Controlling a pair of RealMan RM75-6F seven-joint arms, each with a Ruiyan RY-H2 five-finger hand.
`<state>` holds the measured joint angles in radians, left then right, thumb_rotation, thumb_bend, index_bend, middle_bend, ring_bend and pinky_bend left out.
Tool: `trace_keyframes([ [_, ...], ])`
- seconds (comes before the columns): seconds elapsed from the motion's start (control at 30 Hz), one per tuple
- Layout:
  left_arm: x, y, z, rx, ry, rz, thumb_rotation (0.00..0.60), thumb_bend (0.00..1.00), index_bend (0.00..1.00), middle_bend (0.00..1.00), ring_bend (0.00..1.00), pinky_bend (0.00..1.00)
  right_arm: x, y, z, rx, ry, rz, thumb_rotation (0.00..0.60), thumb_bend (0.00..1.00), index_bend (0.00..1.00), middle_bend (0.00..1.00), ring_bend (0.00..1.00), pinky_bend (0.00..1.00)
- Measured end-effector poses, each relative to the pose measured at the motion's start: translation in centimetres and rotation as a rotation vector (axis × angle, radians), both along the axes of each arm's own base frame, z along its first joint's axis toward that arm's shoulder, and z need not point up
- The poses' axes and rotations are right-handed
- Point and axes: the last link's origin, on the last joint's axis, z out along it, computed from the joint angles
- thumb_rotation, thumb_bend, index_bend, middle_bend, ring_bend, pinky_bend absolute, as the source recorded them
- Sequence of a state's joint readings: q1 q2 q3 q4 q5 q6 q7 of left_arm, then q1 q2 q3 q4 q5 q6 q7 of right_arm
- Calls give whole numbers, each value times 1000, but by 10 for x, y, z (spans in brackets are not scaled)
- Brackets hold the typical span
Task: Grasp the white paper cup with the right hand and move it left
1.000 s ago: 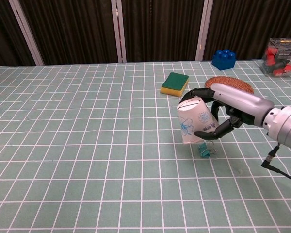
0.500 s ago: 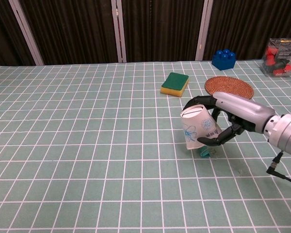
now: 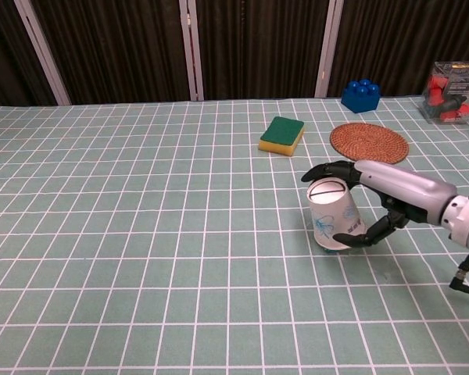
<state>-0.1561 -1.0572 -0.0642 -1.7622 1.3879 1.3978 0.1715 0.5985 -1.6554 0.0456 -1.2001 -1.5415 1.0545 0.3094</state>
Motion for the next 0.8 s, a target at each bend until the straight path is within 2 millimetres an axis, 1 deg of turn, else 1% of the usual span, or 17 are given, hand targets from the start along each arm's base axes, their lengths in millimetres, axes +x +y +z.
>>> trace_keyframes([
  [0.1,0,0,0,-1,1,-1,600,0,0,0,0,0,-1,2,3,9,3,10,600,220,110,117,0,116],
  [0.27,1,-1,0,0,0,-4,600,0,0,0,0,0,-4,4,7,18,10,13,600,221,106,108,0,83],
  [0.4,1,-1,0,-1,-2,-7,600,0,0,0,0,0,-7,9,11,23,12,21,600,221,80,49,0,21],
  [0.5,2,-1,0,-2,-4,-9,600,0,0,0,0,0,-7,14,16,21,7,33,600,220,69,21,0,0],
  [0.6,3,-2,0,-2,-6,-14,600,0,0,0,0,0,-6,19,24,14,-7,47,600,219,68,20,0,0],
  [0.7,4,-3,1,-1,-8,-21,600,0,0,0,0,0,-3,24,35,-3,-27,66,600,217,67,20,0,0],
  [0.8,6,-5,1,2,-10,-32,600,0,0,0,0,0,-2,30,53,-34,-36,87,600,211,66,20,0,0],
])
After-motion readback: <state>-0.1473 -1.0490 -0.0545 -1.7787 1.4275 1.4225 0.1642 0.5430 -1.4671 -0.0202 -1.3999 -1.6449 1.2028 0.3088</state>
